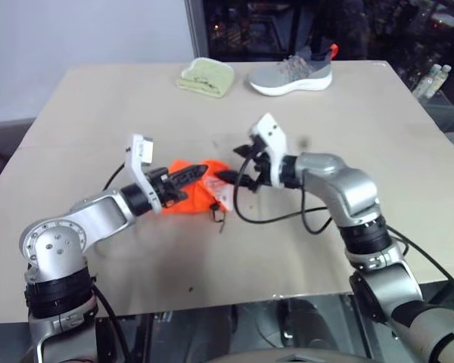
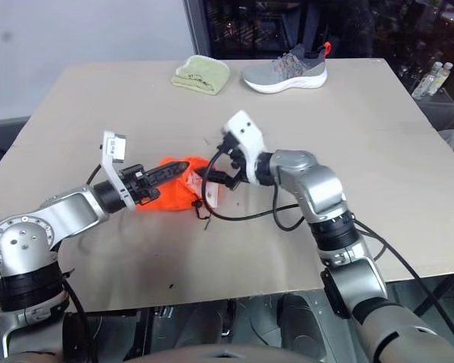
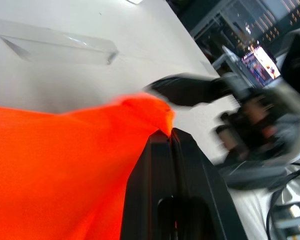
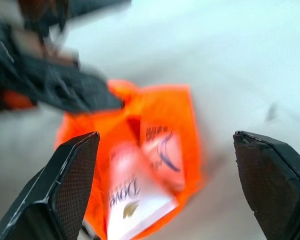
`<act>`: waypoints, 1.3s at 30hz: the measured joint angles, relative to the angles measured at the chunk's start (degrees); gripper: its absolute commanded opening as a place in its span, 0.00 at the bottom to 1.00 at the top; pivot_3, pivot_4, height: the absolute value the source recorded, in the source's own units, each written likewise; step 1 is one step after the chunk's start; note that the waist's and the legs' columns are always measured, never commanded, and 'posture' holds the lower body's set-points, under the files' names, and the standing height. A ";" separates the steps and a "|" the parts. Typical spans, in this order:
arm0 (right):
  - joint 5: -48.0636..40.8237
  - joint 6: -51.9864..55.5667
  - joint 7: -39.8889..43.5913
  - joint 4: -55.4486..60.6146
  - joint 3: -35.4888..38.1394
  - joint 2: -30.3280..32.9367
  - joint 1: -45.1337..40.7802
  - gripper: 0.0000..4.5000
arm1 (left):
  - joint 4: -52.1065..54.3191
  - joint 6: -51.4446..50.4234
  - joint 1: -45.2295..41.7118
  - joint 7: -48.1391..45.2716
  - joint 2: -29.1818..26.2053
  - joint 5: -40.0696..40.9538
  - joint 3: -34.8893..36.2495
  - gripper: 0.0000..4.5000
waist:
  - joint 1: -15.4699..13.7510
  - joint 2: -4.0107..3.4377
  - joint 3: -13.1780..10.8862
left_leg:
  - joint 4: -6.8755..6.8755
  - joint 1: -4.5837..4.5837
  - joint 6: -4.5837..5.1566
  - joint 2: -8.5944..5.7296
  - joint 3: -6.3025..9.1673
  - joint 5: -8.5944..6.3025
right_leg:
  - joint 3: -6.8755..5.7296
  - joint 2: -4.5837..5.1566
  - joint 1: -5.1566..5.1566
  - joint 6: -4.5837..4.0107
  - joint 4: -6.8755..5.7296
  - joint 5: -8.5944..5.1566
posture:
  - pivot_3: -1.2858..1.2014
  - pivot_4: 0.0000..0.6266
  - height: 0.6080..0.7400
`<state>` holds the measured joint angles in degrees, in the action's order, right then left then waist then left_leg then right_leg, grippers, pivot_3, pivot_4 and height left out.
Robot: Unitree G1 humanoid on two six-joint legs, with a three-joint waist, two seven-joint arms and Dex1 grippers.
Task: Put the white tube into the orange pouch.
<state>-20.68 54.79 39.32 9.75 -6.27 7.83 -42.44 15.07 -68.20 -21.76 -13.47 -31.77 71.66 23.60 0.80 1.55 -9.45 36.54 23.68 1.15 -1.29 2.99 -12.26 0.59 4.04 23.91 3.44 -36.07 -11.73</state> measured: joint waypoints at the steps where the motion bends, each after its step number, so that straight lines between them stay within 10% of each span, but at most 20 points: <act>1: -0.74 1.23 -0.47 1.42 0.75 0.43 0.64 0.96 | -0.25 0.12 -0.34 0.16 0.16 0.11 -0.01 0.00 | -0.01 0.00 0.00 | 0.00 0.01 0.01 0.00 0.01 -0.01 | 0.00 0.00 0.00 0.00 0.00 0.00 | 0.52 0.24 1.00; 27: -12.72 12.60 -9.59 11.49 5.57 5.04 11.71 0.96 | -7.73 4.83 -14.69 14.24 0.63 23.17 -1.58 0.00 | 0.38 0.01 -0.02 | -0.04 -0.09 0.14 -0.03 -0.01 -0.07 | 0.04 0.00 -0.12 0.00 0.08 0.00 | 0.52 0.24 1.00; 39: -13.58 8.25 -9.04 3.62 0.37 -2.79 13.20 0.96 | -7.00 9.64 -11.68 19.46 2.56 22.20 -5.43 0.00 | -0.11 0.01 -0.03 | 0.00 0.00 0.13 -0.04 0.06 -0.06 | -0.04 -0.01 -0.11 0.01 0.10 0.00 | 0.52 0.24 1.00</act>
<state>-34.26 63.04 30.28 13.37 -5.89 5.04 -29.24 8.07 -58.56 -33.44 5.99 -29.21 93.85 18.18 0.69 1.56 -9.48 36.54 23.67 1.28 -1.33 3.05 -12.33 0.56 4.03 23.81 3.44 -35.97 -11.73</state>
